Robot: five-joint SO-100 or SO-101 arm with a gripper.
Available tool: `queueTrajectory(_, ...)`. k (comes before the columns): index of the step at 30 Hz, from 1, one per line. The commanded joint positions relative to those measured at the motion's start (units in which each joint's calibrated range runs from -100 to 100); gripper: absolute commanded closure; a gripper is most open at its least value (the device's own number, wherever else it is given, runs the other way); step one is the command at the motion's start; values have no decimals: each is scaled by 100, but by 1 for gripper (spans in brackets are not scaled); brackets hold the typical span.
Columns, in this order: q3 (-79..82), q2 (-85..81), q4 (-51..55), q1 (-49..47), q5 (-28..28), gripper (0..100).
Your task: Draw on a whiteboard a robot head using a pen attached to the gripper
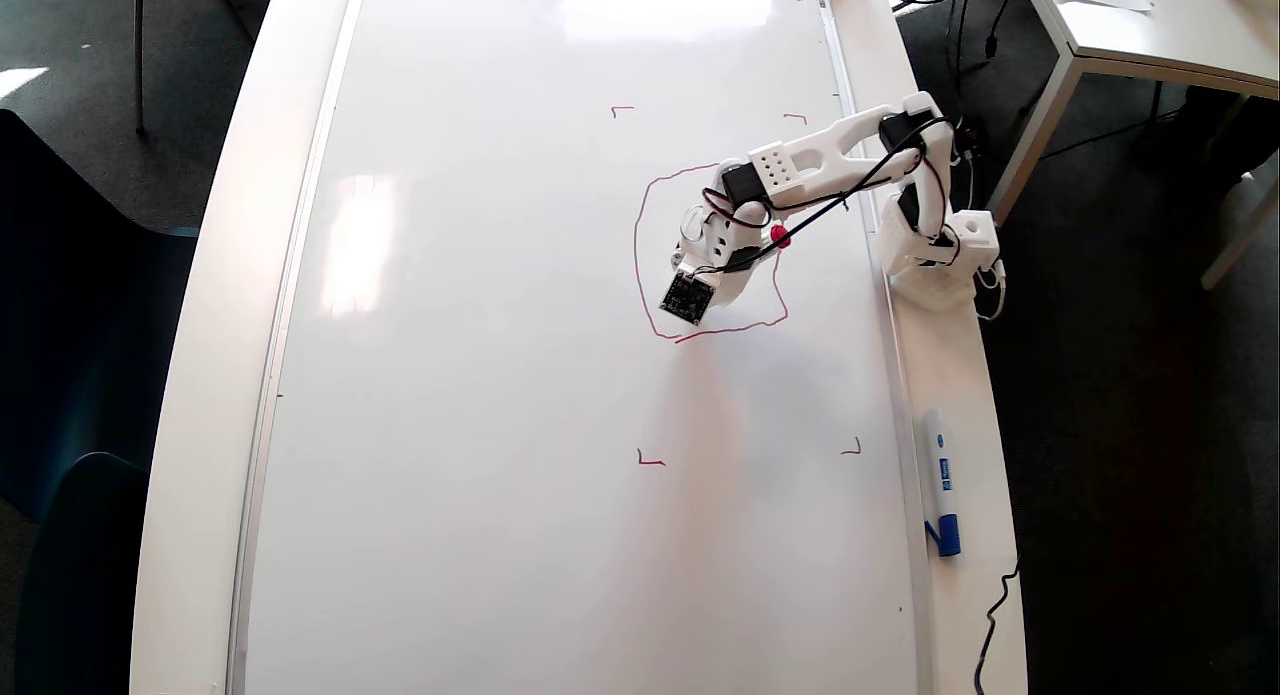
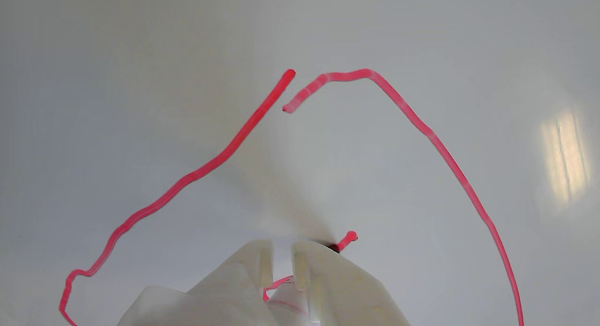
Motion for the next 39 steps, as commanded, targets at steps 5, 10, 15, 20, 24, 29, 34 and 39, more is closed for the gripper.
queueTrajectory(5,-76,-107,22,57,-3,99)
queueTrajectory(10,-157,-703,109,116,29,99)
queueTrajectory(15,-148,-971,239,212,34,99)
queueTrajectory(20,-94,-963,474,499,34,99)
queueTrajectory(24,169,-963,474,919,40,99)
queueTrajectory(29,287,-1030,474,1317,227,99)
queueTrajectory(34,269,-1030,474,1604,244,99)
queueTrajectory(39,224,-1030,474,1906,463,99)
